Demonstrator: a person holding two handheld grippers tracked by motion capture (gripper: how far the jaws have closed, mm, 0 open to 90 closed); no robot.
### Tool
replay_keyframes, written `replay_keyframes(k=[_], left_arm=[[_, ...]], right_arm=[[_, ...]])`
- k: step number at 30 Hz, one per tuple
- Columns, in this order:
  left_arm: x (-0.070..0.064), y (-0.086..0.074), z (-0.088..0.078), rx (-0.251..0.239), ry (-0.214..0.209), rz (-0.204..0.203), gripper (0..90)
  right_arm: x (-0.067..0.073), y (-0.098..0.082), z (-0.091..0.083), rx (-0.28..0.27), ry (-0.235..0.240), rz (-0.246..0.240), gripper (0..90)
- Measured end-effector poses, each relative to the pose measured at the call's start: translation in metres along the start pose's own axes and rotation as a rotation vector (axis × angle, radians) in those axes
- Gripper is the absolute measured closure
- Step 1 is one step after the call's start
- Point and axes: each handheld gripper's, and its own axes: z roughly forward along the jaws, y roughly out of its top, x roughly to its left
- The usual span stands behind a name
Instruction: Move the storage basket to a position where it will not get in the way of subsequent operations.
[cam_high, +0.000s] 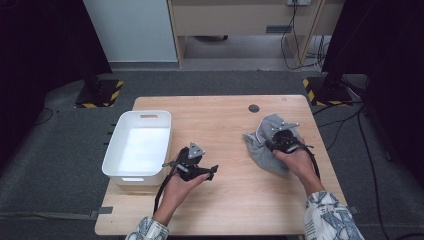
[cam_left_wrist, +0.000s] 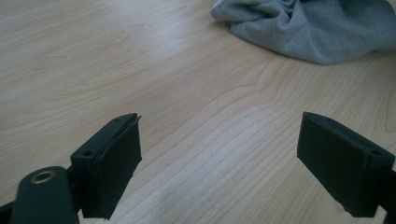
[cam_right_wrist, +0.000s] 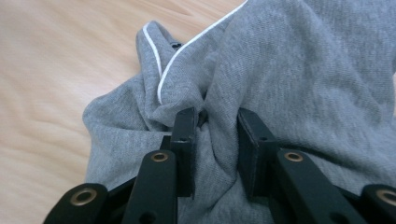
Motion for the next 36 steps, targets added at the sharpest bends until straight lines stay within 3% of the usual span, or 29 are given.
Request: replay_keyframes(k=[2, 5, 6, 8, 12, 14, 21, 23, 24, 25, 28, 29, 31, 33, 34, 36], left_arm=[[0.000, 0.000, -0.001, -0.003, 0.004, -0.002, 13.0], [0.000, 0.001, -0.002, -0.008, 0.009, -0.008, 13.8], [0.000, 0.001, -0.002, -0.008, 0.009, -0.008, 13.8], [0.000, 0.000, -0.003, -0.009, 0.008, -0.011, 13.9], [0.000, -0.001, -0.002, -0.008, 0.008, -0.014, 14.0], [0.001, -0.001, -0.002, -0.005, 0.010, -0.012, 14.2], [0.002, -0.006, 0.001, 0.007, 0.015, -0.014, 15.0], [0.002, -0.006, 0.001, 0.008, 0.016, -0.013, 15.0], [0.002, -0.006, 0.000, 0.006, 0.015, -0.014, 15.0], [0.002, -0.005, 0.000, 0.004, 0.014, -0.014, 15.0], [0.004, -0.005, -0.001, -0.002, 0.018, -0.018, 15.2], [0.004, -0.005, -0.001, -0.002, 0.018, -0.018, 15.2], [0.004, -0.005, 0.000, 0.004, 0.017, -0.015, 15.2], [0.002, -0.006, 0.001, 0.008, 0.013, -0.012, 15.2], [0.002, -0.006, 0.001, 0.008, 0.013, -0.012, 15.2], [0.001, -0.006, 0.002, 0.006, 0.008, -0.010, 15.2]], right_arm=[[0.005, 0.000, 0.000, -0.009, 0.020, -0.014, 71.0], [0.028, 0.000, 0.002, -0.042, 0.087, -0.054, 72.1], [0.028, 0.000, 0.002, -0.042, 0.087, -0.054, 72.1], [0.045, 0.004, 0.003, -0.048, 0.129, -0.092, 72.6], [0.059, 0.008, 0.004, -0.051, 0.161, -0.113, 72.8], [0.075, 0.012, 0.003, -0.050, 0.199, -0.151, 73.0], [0.092, 0.013, -0.003, -0.044, 0.254, -0.202, 71.8], [0.092, 0.013, -0.004, -0.043, 0.252, -0.201, 70.1], [0.092, 0.015, -0.007, -0.045, 0.248, -0.176, 60.7], [0.092, 0.015, -0.007, -0.045, 0.248, -0.176, 60.7], [0.095, 0.024, -0.016, -0.085, 0.232, -0.124, 42.2], [0.095, 0.024, -0.016, -0.085, 0.232, -0.124, 42.2], [0.098, 0.031, -0.014, -0.086, 0.196, -0.122, 33.5], [0.101, 0.043, -0.006, -0.092, 0.122, -0.101, 22.8], [0.101, 0.043, -0.006, -0.092, 0.122, -0.101, 22.8], [0.102, 0.051, 0.001, -0.090, 0.076, -0.081, 19.0]])
